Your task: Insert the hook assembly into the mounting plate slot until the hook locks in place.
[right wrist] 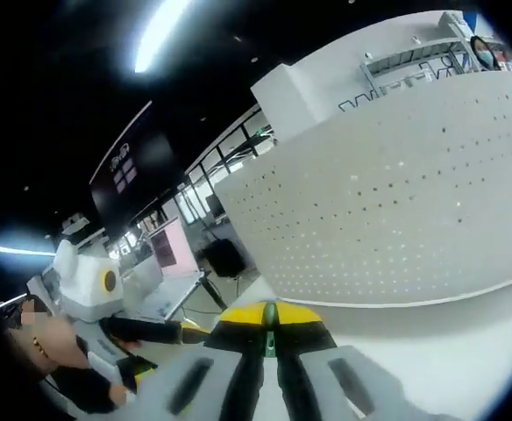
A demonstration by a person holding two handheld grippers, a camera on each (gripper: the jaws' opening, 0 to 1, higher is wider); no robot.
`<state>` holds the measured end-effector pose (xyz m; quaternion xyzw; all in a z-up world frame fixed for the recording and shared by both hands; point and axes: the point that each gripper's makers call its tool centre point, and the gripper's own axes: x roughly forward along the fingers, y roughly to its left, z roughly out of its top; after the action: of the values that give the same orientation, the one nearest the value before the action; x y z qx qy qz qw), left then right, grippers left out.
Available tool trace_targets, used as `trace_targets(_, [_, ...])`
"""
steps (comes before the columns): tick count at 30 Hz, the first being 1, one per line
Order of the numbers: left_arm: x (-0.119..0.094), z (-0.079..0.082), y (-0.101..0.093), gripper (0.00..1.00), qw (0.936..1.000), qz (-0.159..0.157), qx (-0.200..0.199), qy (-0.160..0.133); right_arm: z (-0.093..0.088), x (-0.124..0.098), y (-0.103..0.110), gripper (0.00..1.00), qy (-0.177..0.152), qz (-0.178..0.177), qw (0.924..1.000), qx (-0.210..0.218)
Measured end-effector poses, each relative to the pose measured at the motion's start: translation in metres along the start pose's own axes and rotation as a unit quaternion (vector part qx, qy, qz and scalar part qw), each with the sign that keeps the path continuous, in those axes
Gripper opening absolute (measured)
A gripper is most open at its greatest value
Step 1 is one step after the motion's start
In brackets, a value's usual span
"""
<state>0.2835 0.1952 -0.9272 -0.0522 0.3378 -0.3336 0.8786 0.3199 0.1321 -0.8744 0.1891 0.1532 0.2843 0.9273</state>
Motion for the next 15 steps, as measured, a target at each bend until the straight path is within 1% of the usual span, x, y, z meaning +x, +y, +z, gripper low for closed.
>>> trace_targets(4, [0.001, 0.003, -0.002, 0.81, 1.0, -0.005, 0.001, -0.006, -0.006, -0.001, 0.01, 0.0, 0.001, 0.006, 1.0, 0.006])
trace_targets(6, [0.002, 0.002, -0.009, 0.78, 0.9998, -0.022, -0.004, -0.002, -0.007, -0.001, 0.017, 0.0, -0.005, 0.011, 0.9998, 0.015])
trace_targets(7, [0.002, 0.005, -0.014, 0.77, 0.9993, -0.033, -0.011, -0.008, -0.007, -0.002, 0.02, 0.0, -0.009, 0.014, 0.9997, 0.02])
trace_targets(8, [0.002, 0.007, -0.016, 0.74, 0.9991, -0.038, -0.015, -0.013, -0.008, -0.002, 0.021, 0.0, -0.01, 0.013, 0.9997, 0.019])
trace_targets(9, [0.002, 0.008, -0.017, 0.72, 0.9989, -0.042, -0.017, -0.016, -0.009, -0.001, 0.024, 0.0, -0.009, 0.014, 0.9998, 0.011])
trace_targets(10, [0.002, 0.008, -0.016, 0.71, 0.9989, -0.041, -0.018, -0.016, -0.012, 0.0, 0.026, 0.0, -0.005, 0.018, 0.9998, 0.008])
trace_targets(11, [0.002, 0.008, -0.016, 0.69, 0.9989, -0.039, -0.016, -0.018, -0.014, 0.001, 0.03, 0.0, 0.001, 0.027, 0.9995, 0.014])
trace_targets(13, [0.003, 0.009, -0.014, 0.69, 0.9991, -0.034, -0.015, -0.019, -0.015, 0.001, 0.033, 0.0, 0.001, 0.031, 0.9993, 0.021])
trace_targets(15, [0.003, 0.011, -0.013, 0.68, 0.9988, -0.036, -0.022, -0.025, -0.015, 0.001, 0.037, 0.0, 0.0, 0.035, 0.9991, 0.022])
